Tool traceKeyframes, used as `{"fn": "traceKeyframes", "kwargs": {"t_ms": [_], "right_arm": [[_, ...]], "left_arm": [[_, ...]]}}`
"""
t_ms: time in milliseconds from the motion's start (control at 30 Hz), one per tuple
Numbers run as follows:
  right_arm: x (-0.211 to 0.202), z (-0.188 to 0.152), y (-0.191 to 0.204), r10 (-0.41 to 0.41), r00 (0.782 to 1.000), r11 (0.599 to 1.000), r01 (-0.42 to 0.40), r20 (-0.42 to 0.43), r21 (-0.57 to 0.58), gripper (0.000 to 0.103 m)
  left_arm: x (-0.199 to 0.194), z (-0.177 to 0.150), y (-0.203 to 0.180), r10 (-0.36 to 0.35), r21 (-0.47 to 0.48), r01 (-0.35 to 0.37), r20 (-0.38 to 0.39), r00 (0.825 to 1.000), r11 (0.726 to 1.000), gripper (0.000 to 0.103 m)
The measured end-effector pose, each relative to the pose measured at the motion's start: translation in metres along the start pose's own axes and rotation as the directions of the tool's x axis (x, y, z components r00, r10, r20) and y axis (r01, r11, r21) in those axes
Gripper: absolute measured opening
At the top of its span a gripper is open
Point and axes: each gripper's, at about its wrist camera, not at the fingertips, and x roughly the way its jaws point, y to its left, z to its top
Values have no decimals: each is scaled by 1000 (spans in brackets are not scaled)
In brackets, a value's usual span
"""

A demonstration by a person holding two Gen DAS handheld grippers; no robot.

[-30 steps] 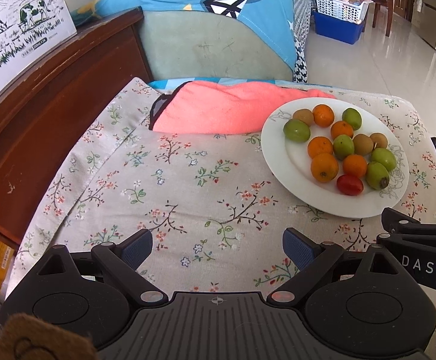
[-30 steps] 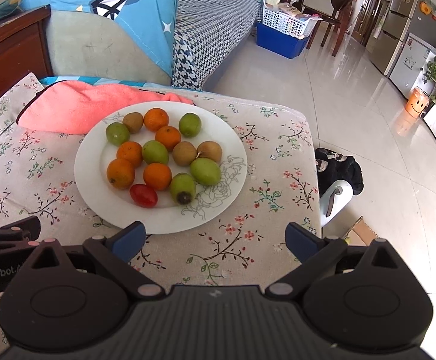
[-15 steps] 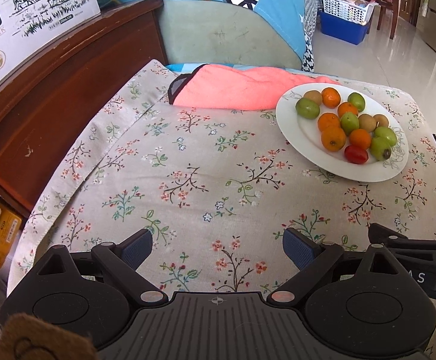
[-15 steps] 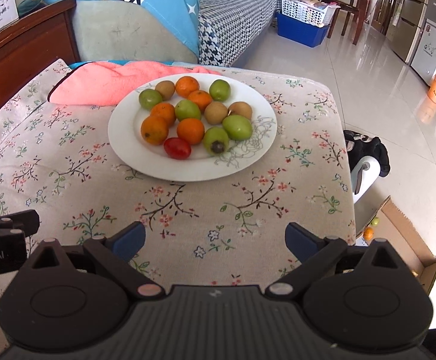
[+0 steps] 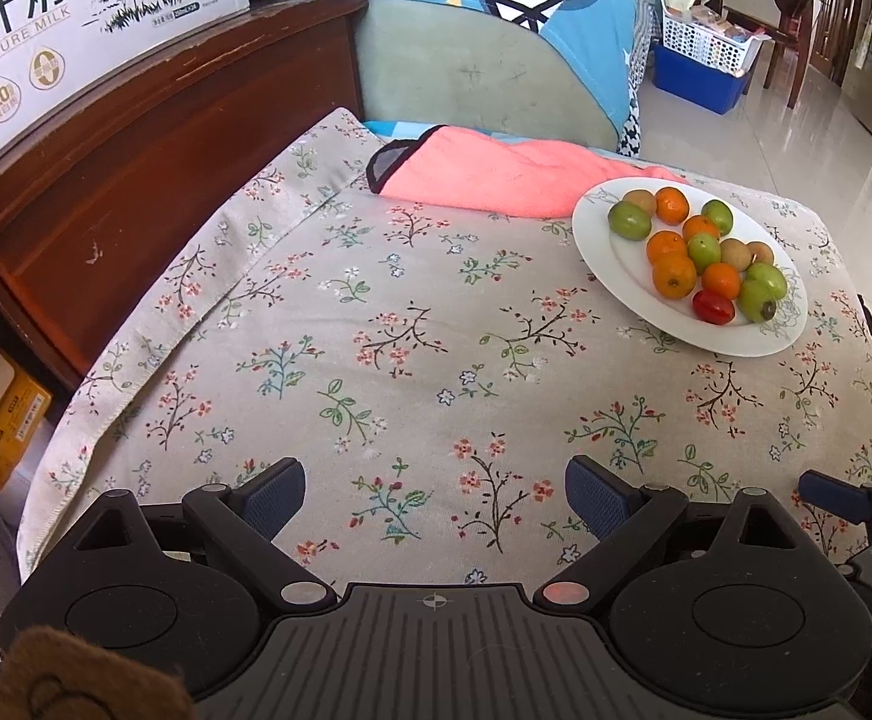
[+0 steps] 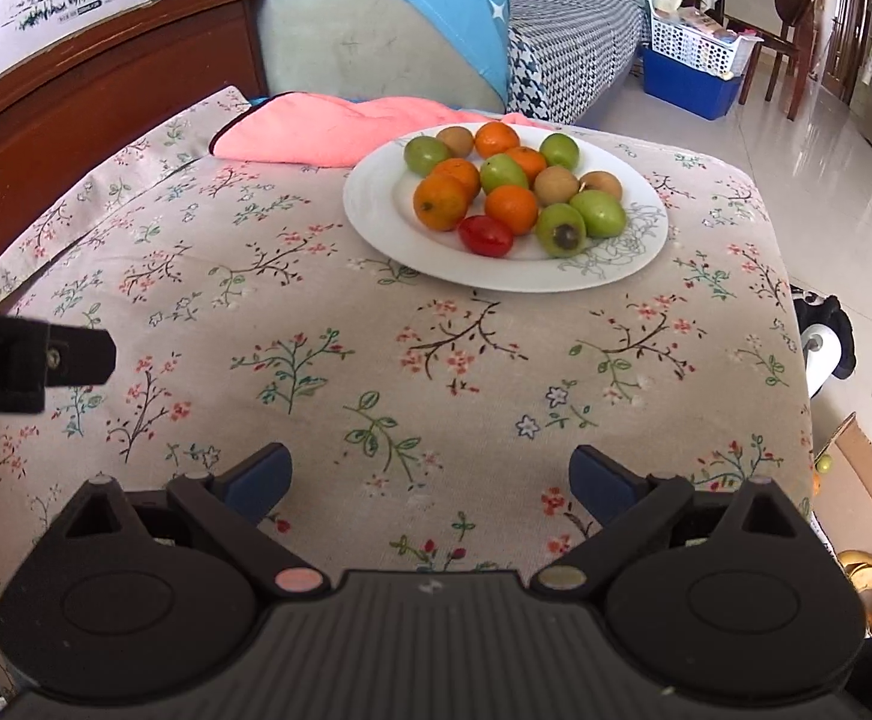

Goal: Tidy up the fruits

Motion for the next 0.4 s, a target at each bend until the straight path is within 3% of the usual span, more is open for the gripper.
{"fn": "traceKeyframes", "kwargs": {"t_ms": [400], "right_arm": [[7,-12,5,3,990,999,4,140,-45,102]], "left_arm": [[-3,-1,5,-5,-22,5,12,1000,1000,95]]}}
